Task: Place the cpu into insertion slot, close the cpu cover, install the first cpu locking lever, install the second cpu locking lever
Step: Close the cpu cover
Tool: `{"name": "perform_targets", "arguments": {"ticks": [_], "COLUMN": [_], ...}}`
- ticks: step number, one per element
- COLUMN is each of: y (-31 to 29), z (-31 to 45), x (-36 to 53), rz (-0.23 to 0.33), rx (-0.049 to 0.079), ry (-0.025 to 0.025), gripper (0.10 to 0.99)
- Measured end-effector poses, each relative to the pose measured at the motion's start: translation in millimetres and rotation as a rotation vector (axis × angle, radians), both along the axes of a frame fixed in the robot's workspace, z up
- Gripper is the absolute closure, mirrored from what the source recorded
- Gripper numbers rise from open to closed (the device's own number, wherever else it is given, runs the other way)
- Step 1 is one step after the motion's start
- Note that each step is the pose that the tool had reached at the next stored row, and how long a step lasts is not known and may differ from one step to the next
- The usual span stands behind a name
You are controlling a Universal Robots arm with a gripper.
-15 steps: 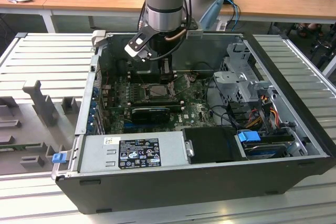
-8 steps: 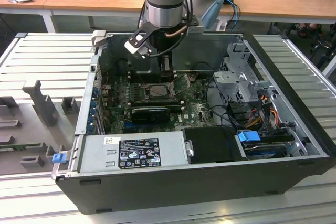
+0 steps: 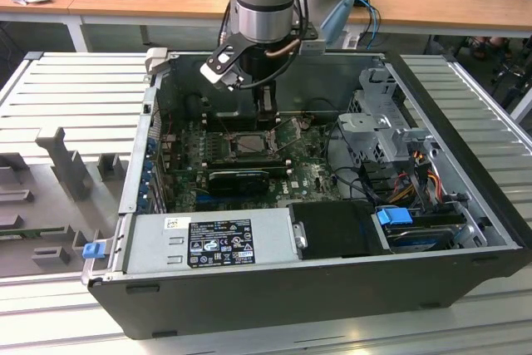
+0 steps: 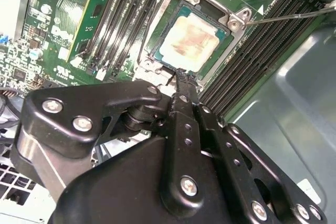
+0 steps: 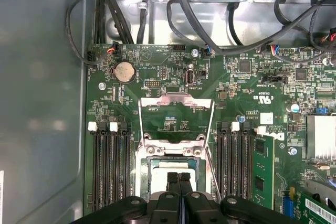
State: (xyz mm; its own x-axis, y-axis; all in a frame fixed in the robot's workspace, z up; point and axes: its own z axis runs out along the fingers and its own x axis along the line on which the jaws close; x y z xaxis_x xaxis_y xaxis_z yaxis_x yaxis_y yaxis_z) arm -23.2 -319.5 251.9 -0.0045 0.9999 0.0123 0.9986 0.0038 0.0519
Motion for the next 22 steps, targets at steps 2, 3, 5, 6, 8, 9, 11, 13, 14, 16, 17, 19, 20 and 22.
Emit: {"name": "perform_targets", "arguments": {"ticks": [2, 3, 5, 6, 8, 9, 11, 13, 14, 16, 17, 19, 20, 22], "y": [0.0, 0.1, 0.0, 0.0, 0.0, 0.0, 0.0, 0.0, 0.0, 0.0, 0.0, 0.0, 0.0, 0.0], "z": [5.5, 6.0, 6.2, 6.3, 6.4, 6.6, 6.7, 6.9, 7.0, 7.0, 7.0, 7.1, 7.1, 7.2], "x": [0.7, 3.0, 5.6, 6.3, 7.7, 8.7, 11.3, 14.5, 15.8, 17.8, 18.8, 22.1, 23.2, 24.6], "rz": [0.0, 0.0, 0.0, 0.0, 0.0, 0.0, 0.0, 0.0, 0.0, 0.0, 0.0, 0.0, 0.0, 0.0], "rx": [0.0, 0.001, 0.001, 0.0, 0.0, 0.0, 0.0, 0.0, 0.0, 0.0, 0.0, 0.0, 0.0, 0.0], "ry": [0.0, 0.0, -0.0001, 0.0, 0.0, 0.0, 0.0, 0.0002, 0.0001, 0.0001, 0.0002, 0.0002, 0.0002, 0.0002], "gripper": [0.98, 0.98, 0.98, 0.98, 0.98, 0.98, 0.98, 0.98, 0.98, 0.98, 0.98, 0.98, 0.98, 0.98]}}
